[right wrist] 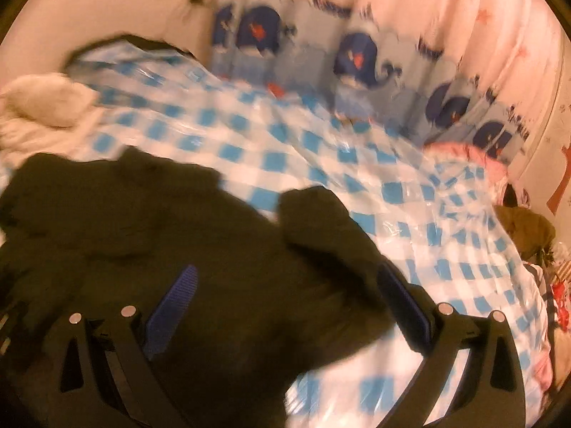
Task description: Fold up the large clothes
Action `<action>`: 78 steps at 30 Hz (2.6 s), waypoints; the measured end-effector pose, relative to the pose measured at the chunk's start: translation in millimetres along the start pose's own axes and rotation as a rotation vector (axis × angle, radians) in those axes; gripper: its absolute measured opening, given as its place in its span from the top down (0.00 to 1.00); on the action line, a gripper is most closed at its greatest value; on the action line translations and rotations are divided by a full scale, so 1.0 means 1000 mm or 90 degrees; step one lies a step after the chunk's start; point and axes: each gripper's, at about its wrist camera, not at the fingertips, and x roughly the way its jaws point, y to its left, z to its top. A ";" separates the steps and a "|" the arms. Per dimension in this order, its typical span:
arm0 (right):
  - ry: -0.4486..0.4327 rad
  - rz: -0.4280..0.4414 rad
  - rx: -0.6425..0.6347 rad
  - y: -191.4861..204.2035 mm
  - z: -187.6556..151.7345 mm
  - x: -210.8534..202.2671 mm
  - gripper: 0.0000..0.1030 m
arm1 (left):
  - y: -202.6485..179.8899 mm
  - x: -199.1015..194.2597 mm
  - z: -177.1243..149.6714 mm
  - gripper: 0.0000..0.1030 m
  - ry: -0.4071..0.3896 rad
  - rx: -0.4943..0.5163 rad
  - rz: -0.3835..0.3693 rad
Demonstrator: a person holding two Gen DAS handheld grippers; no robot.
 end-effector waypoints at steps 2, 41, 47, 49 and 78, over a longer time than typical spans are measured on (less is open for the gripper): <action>0.082 0.012 -0.003 -0.011 0.026 0.061 0.06 | 0.000 0.002 0.000 0.08 0.004 -0.003 -0.005; -0.316 0.193 0.652 -0.463 -0.073 -0.054 0.94 | -0.025 0.005 0.002 0.08 0.000 -0.051 -0.115; -0.118 0.115 0.835 -0.496 -0.244 0.032 0.90 | -0.052 0.020 -0.003 0.08 0.081 -0.029 -0.160; -0.073 0.108 0.932 -0.491 -0.318 0.043 0.94 | -0.048 0.018 0.000 0.08 0.093 -0.019 -0.156; -0.035 0.155 0.539 -0.258 -0.192 0.091 0.18 | -0.122 0.179 0.096 0.67 0.027 0.433 0.114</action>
